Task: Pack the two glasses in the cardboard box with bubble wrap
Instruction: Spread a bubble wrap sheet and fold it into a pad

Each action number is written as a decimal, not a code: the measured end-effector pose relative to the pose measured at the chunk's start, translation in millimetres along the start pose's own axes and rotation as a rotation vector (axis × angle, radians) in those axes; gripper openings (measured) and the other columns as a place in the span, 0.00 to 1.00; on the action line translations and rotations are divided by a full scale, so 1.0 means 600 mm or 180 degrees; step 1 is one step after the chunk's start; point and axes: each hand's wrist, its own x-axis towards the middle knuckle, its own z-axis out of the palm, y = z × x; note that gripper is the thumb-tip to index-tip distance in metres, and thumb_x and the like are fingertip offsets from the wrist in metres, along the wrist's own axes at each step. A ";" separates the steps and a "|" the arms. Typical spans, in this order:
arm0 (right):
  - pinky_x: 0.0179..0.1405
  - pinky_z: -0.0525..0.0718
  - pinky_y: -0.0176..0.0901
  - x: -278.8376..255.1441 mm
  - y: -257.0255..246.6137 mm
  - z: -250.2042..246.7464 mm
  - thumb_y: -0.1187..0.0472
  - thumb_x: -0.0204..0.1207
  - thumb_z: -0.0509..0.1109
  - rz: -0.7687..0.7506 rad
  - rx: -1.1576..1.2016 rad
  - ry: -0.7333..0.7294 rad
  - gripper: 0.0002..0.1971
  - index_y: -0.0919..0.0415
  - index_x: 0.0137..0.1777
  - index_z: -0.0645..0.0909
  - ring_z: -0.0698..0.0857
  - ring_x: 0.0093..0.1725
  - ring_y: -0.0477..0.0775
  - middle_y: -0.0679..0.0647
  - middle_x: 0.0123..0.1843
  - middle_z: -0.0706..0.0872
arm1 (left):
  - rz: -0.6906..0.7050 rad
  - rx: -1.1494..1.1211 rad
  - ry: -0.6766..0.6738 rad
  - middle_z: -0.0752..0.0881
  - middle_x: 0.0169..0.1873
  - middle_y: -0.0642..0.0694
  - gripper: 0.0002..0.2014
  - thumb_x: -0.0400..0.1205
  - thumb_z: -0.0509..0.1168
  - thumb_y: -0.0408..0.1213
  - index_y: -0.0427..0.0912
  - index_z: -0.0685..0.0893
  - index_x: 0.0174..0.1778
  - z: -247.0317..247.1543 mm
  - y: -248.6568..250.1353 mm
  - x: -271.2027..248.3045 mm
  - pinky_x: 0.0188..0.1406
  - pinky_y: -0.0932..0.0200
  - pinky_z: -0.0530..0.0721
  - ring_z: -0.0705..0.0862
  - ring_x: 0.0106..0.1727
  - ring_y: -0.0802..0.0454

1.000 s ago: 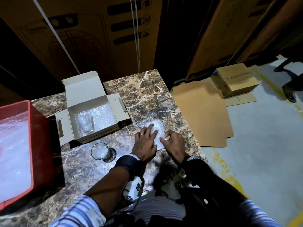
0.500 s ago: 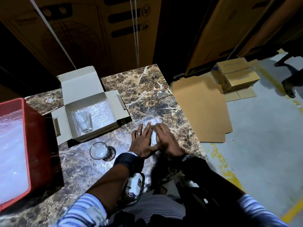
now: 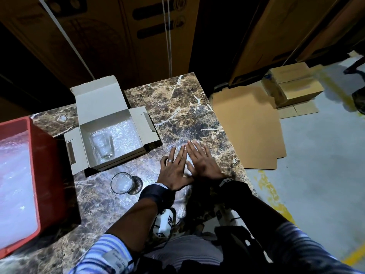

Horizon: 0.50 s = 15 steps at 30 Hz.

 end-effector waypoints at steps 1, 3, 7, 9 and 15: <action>0.89 0.45 0.65 0.001 0.004 -0.002 0.41 0.85 0.43 -0.0024 -0.0015 0.0029 0.37 0.56 0.92 0.48 0.47 0.91 0.54 0.51 0.92 0.47 | -0.0003 0.0001 0.0015 0.39 0.91 0.54 0.54 0.77 0.60 0.70 0.50 0.42 0.92 -0.001 0.000 0.000 0.84 0.36 0.50 0.36 0.91 0.47; 0.89 0.46 0.66 0.000 0.012 -0.003 0.41 0.86 0.43 -0.0099 -0.0012 0.0045 0.36 0.55 0.92 0.50 0.48 0.91 0.55 0.51 0.92 0.49 | -0.0019 0.0013 0.0054 0.40 0.91 0.54 0.54 0.76 0.60 0.71 0.51 0.43 0.92 0.001 0.000 0.000 0.83 0.37 0.51 0.37 0.91 0.48; 0.88 0.49 0.68 0.000 0.009 0.003 0.41 0.87 0.42 0.0028 -0.0008 0.0168 0.35 0.55 0.91 0.53 0.50 0.91 0.55 0.52 0.92 0.52 | -0.0035 0.0037 0.0037 0.40 0.91 0.55 0.56 0.73 0.60 0.73 0.51 0.43 0.92 0.000 0.001 -0.003 0.82 0.39 0.49 0.36 0.91 0.49; 0.88 0.48 0.68 -0.007 0.010 0.011 0.39 0.88 0.40 0.0117 -0.0065 0.0182 0.35 0.56 0.91 0.50 0.48 0.91 0.55 0.52 0.92 0.49 | -0.0054 0.0078 0.0008 0.39 0.91 0.56 0.57 0.71 0.58 0.74 0.52 0.42 0.92 -0.003 0.000 -0.003 0.82 0.39 0.50 0.35 0.90 0.50; 0.86 0.56 0.74 -0.056 0.038 0.026 0.41 0.91 0.49 -0.0025 -0.0080 0.0538 0.33 0.54 0.91 0.54 0.52 0.91 0.59 0.51 0.92 0.54 | -0.0040 0.0095 -0.0193 0.33 0.89 0.58 0.60 0.71 0.62 0.74 0.54 0.37 0.91 -0.012 -0.002 0.001 0.82 0.36 0.48 0.31 0.90 0.51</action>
